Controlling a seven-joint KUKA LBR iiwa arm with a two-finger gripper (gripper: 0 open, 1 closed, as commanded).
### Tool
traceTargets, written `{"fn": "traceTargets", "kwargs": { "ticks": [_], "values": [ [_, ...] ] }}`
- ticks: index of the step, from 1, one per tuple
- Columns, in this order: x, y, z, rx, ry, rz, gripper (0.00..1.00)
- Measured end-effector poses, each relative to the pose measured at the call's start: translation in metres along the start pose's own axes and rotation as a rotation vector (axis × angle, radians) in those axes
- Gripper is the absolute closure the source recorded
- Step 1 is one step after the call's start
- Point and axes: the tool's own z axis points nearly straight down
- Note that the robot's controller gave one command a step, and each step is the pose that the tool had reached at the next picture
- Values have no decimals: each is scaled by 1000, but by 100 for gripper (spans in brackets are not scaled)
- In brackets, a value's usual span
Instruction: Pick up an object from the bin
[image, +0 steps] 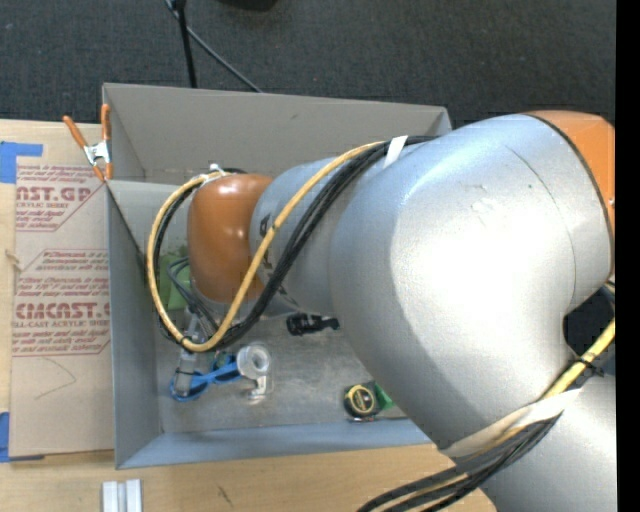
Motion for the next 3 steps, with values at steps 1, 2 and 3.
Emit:
{"fn": "traceTargets", "kwargs": {
  "ticks": [1, 2, 3],
  "values": [
    [50, -22, 2, -3, -14, -433, 0],
    [50, -23, 3, -2, -10, -432, 100],
    [35, -35, -120, -5, -19, -438, 100]
  ]
}}
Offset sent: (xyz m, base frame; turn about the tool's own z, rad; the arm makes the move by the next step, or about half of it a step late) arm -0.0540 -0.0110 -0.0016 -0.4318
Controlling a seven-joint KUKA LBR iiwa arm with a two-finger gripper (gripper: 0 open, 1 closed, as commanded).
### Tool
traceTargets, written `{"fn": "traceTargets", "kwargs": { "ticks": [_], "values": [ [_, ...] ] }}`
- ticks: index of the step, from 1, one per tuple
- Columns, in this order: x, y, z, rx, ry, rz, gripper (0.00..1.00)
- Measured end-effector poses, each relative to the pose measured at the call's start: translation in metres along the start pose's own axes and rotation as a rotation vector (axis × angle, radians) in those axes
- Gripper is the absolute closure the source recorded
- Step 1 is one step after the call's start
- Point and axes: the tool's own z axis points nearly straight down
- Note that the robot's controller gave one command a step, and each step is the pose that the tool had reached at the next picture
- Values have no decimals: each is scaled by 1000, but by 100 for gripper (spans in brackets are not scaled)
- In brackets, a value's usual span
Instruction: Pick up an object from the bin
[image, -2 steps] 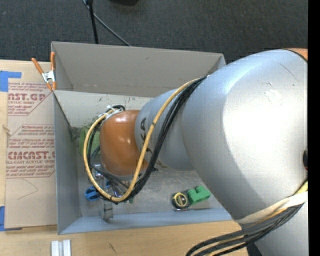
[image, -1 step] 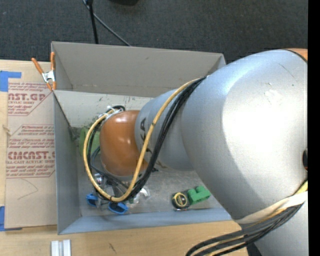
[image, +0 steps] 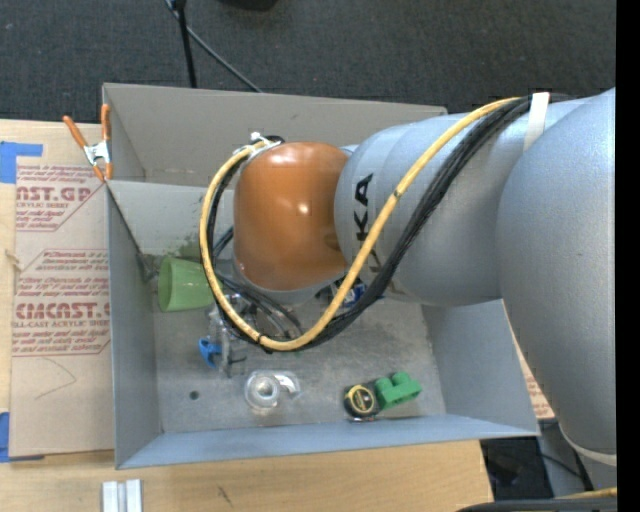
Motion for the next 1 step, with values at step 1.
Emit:
{"fn": "traceTargets", "kwargs": {
  "ticks": [1],
  "values": [
    [13, -11, -79, -1, 0, 95, 100]
  ]
}}
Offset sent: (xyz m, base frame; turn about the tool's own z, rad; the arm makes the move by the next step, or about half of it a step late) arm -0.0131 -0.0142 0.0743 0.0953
